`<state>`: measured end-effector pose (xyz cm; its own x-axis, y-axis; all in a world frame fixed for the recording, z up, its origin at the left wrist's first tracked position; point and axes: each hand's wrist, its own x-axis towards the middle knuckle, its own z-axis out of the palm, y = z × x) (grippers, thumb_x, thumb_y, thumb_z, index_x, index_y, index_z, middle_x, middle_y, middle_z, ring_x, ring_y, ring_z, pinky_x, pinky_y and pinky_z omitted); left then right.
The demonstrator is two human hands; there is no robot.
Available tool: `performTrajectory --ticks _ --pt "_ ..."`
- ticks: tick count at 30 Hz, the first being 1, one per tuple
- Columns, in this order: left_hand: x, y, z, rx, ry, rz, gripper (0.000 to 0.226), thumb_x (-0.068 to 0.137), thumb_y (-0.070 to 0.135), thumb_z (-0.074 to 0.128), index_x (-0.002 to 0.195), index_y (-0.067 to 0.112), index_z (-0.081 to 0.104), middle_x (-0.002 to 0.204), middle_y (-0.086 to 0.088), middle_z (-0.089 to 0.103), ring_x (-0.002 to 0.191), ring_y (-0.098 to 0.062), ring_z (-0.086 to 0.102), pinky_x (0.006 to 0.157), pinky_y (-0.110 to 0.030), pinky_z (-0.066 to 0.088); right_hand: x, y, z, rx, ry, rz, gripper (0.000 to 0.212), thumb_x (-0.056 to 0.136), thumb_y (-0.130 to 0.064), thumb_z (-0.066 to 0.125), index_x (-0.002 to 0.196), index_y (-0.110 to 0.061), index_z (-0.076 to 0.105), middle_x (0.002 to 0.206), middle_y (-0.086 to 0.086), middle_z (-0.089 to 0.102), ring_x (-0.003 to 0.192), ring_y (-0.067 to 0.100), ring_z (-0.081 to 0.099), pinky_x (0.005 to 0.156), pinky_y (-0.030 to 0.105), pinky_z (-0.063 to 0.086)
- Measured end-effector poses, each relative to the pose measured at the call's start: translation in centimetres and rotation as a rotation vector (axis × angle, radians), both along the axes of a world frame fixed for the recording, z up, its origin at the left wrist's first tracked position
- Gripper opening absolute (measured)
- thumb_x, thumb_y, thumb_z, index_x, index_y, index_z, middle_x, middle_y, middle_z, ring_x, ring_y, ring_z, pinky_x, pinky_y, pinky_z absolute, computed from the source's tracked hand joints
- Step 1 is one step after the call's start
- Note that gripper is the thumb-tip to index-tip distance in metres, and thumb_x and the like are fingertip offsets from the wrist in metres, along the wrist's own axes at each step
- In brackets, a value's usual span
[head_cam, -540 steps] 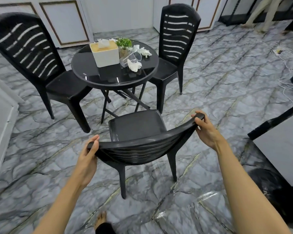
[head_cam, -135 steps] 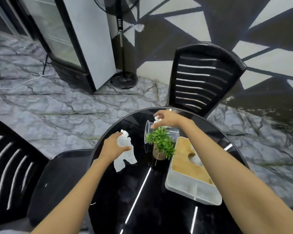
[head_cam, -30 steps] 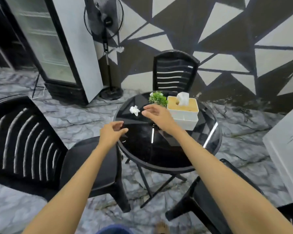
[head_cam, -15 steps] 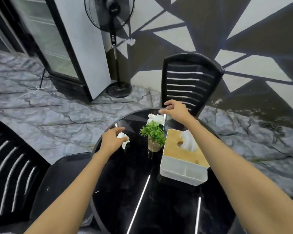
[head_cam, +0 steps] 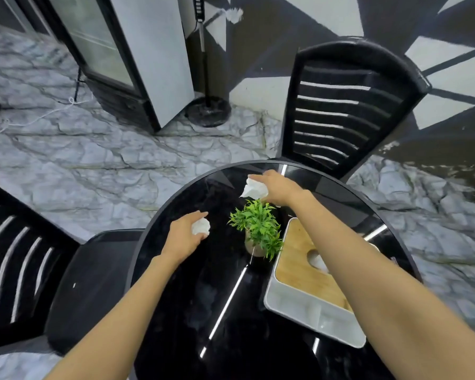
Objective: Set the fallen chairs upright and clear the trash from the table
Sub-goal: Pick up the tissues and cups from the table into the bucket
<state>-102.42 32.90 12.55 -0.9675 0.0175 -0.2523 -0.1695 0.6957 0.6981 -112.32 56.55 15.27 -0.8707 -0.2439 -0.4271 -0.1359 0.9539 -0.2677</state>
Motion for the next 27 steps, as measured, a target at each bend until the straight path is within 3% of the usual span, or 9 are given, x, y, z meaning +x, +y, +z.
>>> performTrajectory --ticks 3,7,10,13,16,19,22,24,27 --pt "0.0 0.1 -0.3 -0.03 0.049 0.009 0.046 0.077 0.001 0.067 0.122 0.013 0.062 0.136 -0.011 0.054 0.128 -0.023 0.047 0.108 -0.026 0.028 0.0 -0.7 -0.3 0.098 0.014 0.097 0.064 0.088 -0.009 0.056 0.144 -0.031 0.034 0.138 0.011 0.039 0.121 0.031 0.049 0.08 0.034 0.042" --pt "0.4 0.0 -0.5 -0.026 0.08 0.041 0.04 0.079 0.001 0.067 0.117 0.013 0.064 0.127 -0.008 0.061 0.122 -0.02 0.051 0.103 -0.022 0.031 0.5 -1.2 -0.5 0.138 0.071 0.1 0.051 0.087 0.006 0.048 0.131 -0.02 0.053 0.123 0.014 0.049 0.11 0.034 0.054 0.079 0.034 0.042" --pt "1.1 -0.5 -0.2 0.002 0.078 0.076 0.039 0.079 0.004 0.067 0.116 0.013 0.065 0.124 -0.008 0.062 0.12 -0.021 0.053 0.102 -0.024 0.036 1.0 -1.3 0.5 0.106 0.125 0.009 0.033 0.082 0.004 0.05 0.103 -0.013 0.068 0.103 0.013 0.061 0.096 0.034 0.06 0.07 0.031 0.041" --pt "2.0 -1.6 0.7 0.046 0.103 0.096 0.039 0.078 0.005 0.067 0.117 0.013 0.065 0.122 -0.009 0.064 0.116 -0.022 0.055 0.1 -0.027 0.042 2.1 -1.4 2.7 0.051 0.25 -0.123 0.031 0.083 -0.011 0.056 0.109 -0.023 0.069 0.107 0.011 0.067 0.1 0.033 0.061 0.072 0.032 0.04" --pt "3.0 -3.0 2.1 0.105 0.132 0.111 0.038 0.078 0.006 0.067 0.116 0.013 0.065 0.121 -0.009 0.065 0.113 -0.02 0.057 0.096 -0.024 0.042 3.4 -2.5 5.6 -0.083 0.41 -0.247 0.027 0.083 -0.024 0.056 0.107 -0.024 0.07 0.103 0.009 0.069 0.099 0.033 0.061 0.069 0.031 0.038" --pt "4.5 -4.7 3.8 0.142 0.145 0.113 0.039 0.079 0.006 0.067 0.117 0.012 0.063 0.119 -0.011 0.065 0.106 -0.017 0.058 0.092 -0.021 0.042 5.8 -4.8 8.6 -0.298 0.491 -0.352 0.037 0.083 -0.021 0.058 0.119 -0.023 0.064 0.112 0.01 0.067 0.103 0.032 0.06 0.08 0.04 0.049" --pt "7.1 -7.0 5.1 0.162 0.146 0.091 0.04 0.079 0.008 0.068 0.119 0.014 0.063 0.116 -0.011 0.066 0.095 -0.011 0.055 0.086 -0.017 0.04 9.7 -8.2 11.3 -0.556 0.542 -0.394 0.038 0.083 -0.012 0.059 0.12 -0.016 0.064 0.105 0.008 0.066 0.097 0.027 0.06 0.088 0.044 0.049" --pt "9.4 -9.0 5.7 0.166 0.138 0.062 0.041 0.079 0.01 0.069 0.12 0.015 0.062 0.113 -0.009 0.066 0.093 -0.011 0.055 0.085 -0.018 0.04 13.1 -11.1 12.4 -0.665 0.525 -0.405 0.037 0.083 -0.009 0.059 0.119 -0.014 0.064 0.098 0.003 0.062 0.095 0.022 0.057 0.086 0.032 0.047" --pt "13.7 -12.6 6.0 0.178 0.117 -0.001 0.042 0.08 0.012 0.07 0.121 0.015 0.062 0.106 -0.001 0.063 0.093 -0.012 0.057 0.085 -0.019 0.04 19.5 -15.7 12.1 -0.694 0.458 -0.429 0.037 0.084 -0.009 0.06 0.12 -0.015 0.064 0.097 0.0 0.062 0.091 0.014 0.054 0.07 0.013 0.037"
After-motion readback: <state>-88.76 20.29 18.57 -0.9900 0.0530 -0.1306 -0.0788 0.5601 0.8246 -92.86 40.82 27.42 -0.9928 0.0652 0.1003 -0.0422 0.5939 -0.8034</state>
